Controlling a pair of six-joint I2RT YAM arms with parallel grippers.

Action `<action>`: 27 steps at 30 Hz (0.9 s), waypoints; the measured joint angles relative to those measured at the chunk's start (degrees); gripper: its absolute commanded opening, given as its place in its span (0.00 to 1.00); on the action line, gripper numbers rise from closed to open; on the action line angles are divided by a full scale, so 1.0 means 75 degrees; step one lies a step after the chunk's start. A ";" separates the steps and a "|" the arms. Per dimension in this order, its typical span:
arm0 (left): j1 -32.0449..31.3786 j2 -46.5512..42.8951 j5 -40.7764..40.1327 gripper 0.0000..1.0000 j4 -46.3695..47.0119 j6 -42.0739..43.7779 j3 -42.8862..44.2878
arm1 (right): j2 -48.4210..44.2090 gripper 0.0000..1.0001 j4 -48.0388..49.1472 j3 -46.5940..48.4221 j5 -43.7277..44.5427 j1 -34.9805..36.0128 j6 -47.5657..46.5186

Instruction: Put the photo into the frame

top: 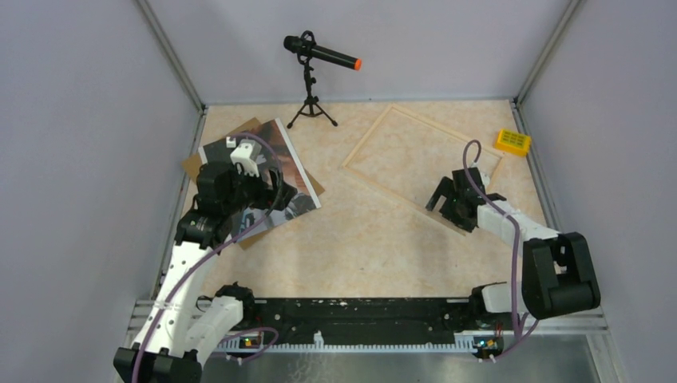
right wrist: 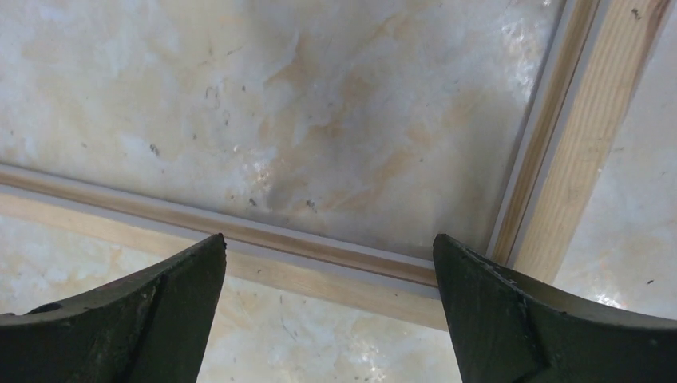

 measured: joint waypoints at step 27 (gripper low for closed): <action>0.1821 0.3311 0.0038 0.98 0.0335 -0.2186 0.0050 | 0.0595 0.90 0.2331 0.1425 -0.2664 0.2602 0.0052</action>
